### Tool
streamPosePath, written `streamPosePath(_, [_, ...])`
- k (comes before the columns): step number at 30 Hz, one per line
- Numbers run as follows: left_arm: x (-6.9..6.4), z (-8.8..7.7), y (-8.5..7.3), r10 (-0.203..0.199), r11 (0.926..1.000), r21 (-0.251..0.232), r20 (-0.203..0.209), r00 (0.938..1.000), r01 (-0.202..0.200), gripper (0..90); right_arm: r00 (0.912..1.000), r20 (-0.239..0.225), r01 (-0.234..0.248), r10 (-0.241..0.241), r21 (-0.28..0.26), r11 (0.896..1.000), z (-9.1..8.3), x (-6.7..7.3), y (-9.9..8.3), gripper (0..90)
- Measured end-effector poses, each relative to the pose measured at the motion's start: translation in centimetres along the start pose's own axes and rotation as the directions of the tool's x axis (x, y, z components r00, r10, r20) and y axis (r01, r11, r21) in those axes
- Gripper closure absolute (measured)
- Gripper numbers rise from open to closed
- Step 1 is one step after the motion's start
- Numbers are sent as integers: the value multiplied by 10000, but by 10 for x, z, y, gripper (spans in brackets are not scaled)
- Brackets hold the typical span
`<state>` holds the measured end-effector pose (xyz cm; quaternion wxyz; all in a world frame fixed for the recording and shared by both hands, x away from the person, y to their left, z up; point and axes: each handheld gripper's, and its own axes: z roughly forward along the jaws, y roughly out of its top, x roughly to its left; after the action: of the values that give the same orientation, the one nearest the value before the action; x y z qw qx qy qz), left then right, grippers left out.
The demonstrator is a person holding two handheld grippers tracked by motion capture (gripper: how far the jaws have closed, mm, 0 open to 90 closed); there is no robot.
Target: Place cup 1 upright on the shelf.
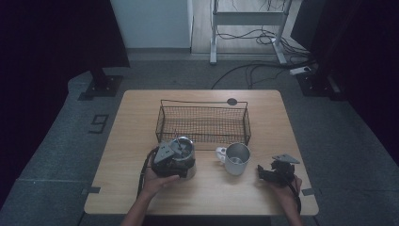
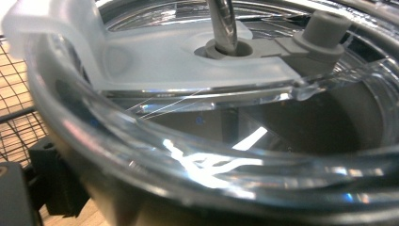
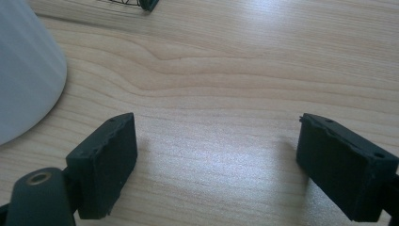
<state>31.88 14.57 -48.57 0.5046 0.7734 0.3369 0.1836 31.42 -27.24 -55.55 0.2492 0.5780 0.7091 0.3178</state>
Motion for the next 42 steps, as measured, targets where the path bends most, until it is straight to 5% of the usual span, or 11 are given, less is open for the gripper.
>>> streamPosePath(26, [9, -24, 25, -78, 9993, -363, -196, 9998, 71, 38, 10000, -9, 2, -2, -7, 10000, 0, 0, 0, 132])
streamPosePath(42, [13, -24, 37, -92, 9992, -390, -445, 9990, 74, 38, 10000, -8, 9, -9, -6, 10000, 0, 0, 0, 132])
